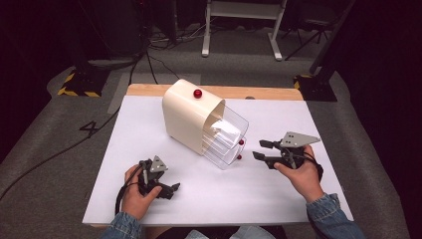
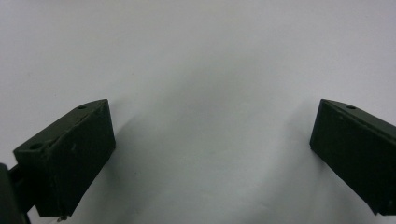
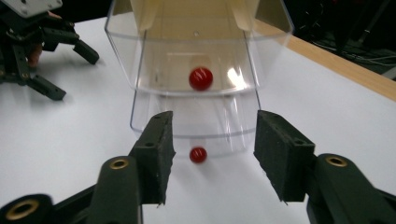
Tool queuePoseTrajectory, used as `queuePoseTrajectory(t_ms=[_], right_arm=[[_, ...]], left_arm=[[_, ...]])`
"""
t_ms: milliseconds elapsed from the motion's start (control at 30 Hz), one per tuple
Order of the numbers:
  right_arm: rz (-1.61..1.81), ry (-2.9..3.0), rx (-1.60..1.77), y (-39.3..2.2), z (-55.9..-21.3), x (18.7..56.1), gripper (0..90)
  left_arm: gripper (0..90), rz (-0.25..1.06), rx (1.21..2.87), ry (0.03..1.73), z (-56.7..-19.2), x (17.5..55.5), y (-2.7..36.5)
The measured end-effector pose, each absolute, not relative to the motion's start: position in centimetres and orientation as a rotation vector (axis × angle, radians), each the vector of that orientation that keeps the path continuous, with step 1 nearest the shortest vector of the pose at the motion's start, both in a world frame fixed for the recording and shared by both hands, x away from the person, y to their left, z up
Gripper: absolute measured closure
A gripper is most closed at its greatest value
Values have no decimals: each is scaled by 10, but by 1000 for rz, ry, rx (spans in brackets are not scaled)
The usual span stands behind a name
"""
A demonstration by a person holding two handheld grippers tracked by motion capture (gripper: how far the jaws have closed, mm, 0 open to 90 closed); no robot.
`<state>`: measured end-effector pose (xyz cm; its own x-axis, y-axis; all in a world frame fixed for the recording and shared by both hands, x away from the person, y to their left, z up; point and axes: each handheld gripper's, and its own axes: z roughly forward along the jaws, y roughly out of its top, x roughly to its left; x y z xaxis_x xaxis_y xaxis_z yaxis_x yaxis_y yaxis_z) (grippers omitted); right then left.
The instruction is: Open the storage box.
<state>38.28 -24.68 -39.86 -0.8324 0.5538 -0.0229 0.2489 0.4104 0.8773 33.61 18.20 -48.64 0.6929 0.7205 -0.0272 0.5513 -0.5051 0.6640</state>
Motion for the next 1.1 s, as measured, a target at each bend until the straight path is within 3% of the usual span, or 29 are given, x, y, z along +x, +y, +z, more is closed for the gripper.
queuePoseTrajectory(t_ms=[100,967,1100], right_arm=[[1376,2366,723,-260,-404,377,408],[1074,2385,1069,-363,-466,353,329],[981,2421,1064,-376,-471,350,266]], left_arm=[[2,336,2245,966,-486,336,182],[1,330,2246,965,-486,337,182],[1,328,2246,965,-486,337,182]])
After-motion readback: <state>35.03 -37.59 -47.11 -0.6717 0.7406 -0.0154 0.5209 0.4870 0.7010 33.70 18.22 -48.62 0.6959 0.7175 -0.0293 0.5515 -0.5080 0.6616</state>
